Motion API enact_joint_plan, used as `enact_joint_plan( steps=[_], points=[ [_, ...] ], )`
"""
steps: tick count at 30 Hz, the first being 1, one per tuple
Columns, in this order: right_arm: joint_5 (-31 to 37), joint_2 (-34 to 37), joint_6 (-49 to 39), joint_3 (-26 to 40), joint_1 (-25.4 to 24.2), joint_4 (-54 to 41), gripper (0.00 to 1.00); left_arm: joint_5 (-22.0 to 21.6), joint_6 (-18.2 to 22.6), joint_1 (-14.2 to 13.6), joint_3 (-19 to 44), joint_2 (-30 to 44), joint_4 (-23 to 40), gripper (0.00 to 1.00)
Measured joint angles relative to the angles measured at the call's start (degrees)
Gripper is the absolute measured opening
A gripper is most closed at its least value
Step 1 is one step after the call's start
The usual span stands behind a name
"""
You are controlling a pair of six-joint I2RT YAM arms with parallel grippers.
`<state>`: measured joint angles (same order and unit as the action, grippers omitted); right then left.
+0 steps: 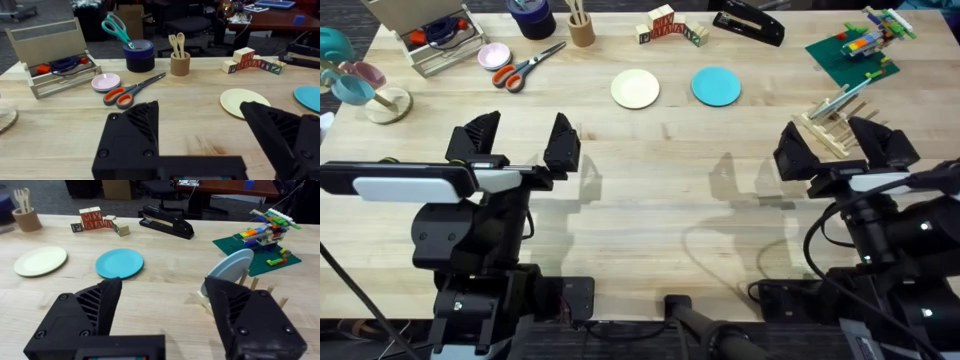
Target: Pick up the plates from the table one by one and place each into a slot on the dish rack.
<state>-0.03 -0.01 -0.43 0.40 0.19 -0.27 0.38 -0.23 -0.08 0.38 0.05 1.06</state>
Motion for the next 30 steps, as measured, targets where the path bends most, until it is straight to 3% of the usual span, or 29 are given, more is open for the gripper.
enact_joint_plan(
  steps=[9, 12, 16, 23, 30],
  points=[
    [0.00, 0.00, 0.00, 0.00, 0.00, 0.09, 0.995, 0.07, -0.04, 0.00, 0.00, 0.00, -1.02, 0.993],
    [0.00, 0.01, 0.00, -0.02, 0.00, 1.15, 0.996, 0.07, -1.79, 0.00, 0.10, 0.00, -1.00, 0.993],
    [0.00, 0.01, 0.00, 0.34, 0.00, 2.82, 0.995, 0.03, -2.99, 0.00, 2.37, 0.01, 3.55, 0.993],
    [0.00, 3.83, -0.01, 8.89, 0.00, -0.78, 0.996, -0.01, -3.48, 0.00, 15.30, 4.18, 9.13, 0.993],
    [0.00, 18.38, -0.02, 24.05, 0.00, -6.27, 0.996, -0.24, -3.69, 0.00, 32.94, 19.98, 20.94, 0.993]
  ],
)
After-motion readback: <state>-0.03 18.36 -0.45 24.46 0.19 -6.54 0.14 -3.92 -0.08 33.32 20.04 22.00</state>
